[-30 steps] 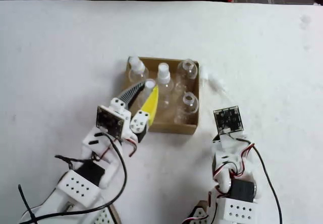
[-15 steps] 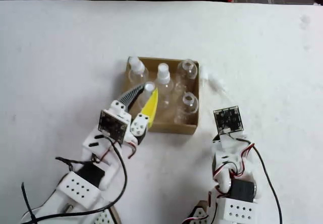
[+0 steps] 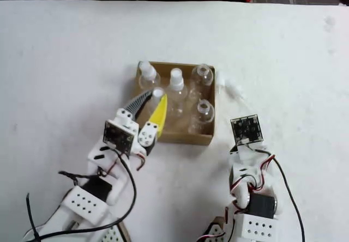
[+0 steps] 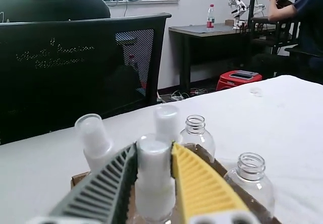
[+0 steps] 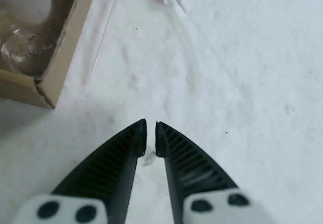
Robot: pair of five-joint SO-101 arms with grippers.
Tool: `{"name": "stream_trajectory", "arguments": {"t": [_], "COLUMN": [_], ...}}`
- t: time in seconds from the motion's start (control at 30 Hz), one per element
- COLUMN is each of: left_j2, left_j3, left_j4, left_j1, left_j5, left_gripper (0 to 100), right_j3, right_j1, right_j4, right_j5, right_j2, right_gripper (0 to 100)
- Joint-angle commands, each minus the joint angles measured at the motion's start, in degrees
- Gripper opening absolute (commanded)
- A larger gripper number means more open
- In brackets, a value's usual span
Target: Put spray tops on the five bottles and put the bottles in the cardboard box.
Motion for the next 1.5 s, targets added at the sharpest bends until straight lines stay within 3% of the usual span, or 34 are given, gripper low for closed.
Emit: {"name": "stream_trajectory", "arguments": {"t": [0.0, 0.2, 0.7, 1.47], "left_j2": [-0.1, -0.1, 0.0, 0.0], "left_j3": [-0.3, 0.9, 0.9, 0.7], "left_j4": [-1.6, -1.6, 1.3, 5.1], "left_j1": [-2.9, -1.8, 1.1, -1.0], "left_j5": [-0.5, 3.4, 3.7, 3.8], "left_gripper": [2, 2, 2, 2], "right_j3": [0.5, 0.5, 0.5, 0.5], "right_j1": [-0.5, -0.5, -0.4, -0.5], "right_j4": [0.3, 0.3, 0.3, 0.3], "right_j5": [0.9, 0.9, 0.9, 0.9], "right_j2": [-0.1, -0.1, -0.1, -0.1], "right_gripper": [1.8, 1.8, 1.8, 1.8]}}
